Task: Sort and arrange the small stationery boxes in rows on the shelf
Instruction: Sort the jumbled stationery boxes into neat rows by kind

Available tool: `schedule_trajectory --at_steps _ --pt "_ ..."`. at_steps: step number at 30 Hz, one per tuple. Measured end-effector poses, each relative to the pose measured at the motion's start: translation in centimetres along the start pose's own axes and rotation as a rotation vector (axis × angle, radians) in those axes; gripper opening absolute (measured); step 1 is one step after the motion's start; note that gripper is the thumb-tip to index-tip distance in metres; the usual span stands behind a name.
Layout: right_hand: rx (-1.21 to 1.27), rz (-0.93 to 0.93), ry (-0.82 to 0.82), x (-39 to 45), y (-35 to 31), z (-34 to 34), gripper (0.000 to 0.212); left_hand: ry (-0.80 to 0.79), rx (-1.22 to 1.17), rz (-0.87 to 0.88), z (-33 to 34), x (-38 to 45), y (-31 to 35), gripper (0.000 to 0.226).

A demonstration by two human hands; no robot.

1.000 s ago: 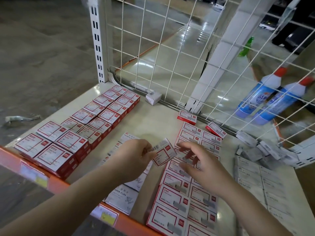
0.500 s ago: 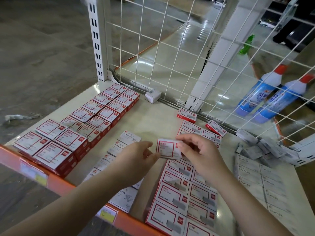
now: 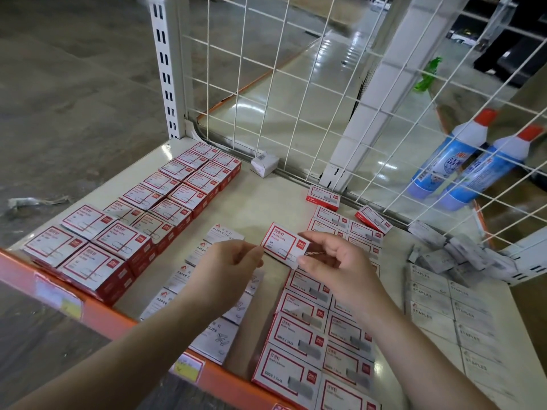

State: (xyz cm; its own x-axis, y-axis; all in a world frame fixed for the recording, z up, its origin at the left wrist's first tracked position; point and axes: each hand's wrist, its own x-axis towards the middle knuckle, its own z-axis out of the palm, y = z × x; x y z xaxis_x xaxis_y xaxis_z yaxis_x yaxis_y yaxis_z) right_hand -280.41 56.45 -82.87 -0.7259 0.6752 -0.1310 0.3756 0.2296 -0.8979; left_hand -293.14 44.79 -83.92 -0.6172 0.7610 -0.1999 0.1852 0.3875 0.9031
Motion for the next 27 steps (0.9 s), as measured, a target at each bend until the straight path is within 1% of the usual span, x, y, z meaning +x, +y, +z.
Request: schedule_trajectory --at_steps 4,9,17,19,23,27 --pt "0.025 0.024 -0.003 -0.2 -0.1 0.4 0.039 0.009 0.052 0.016 0.2 0.4 -0.8 0.022" --pt "0.008 -0.002 -0.004 -0.4 -0.1 0.8 0.044 -0.006 0.119 0.029 0.1 0.5 -1.2 0.023" --pt "-0.007 -0.048 0.013 -0.3 -0.2 0.9 0.041 -0.009 0.119 0.061 -0.3 0.4 -1.4 0.027" --pt "-0.005 -0.066 0.026 -0.2 -0.3 1.0 0.039 0.008 0.148 0.091 -0.6 0.5 -1.2 0.024" --pt "-0.027 -0.089 0.029 0.7 -0.6 1.5 0.036 0.084 0.265 0.163 -2.1 0.4 -0.8 0.025" --pt "-0.081 -0.126 0.028 2.1 -0.9 2.7 0.031 0.158 0.490 0.155 -4.3 0.8 -1.3 0.033"
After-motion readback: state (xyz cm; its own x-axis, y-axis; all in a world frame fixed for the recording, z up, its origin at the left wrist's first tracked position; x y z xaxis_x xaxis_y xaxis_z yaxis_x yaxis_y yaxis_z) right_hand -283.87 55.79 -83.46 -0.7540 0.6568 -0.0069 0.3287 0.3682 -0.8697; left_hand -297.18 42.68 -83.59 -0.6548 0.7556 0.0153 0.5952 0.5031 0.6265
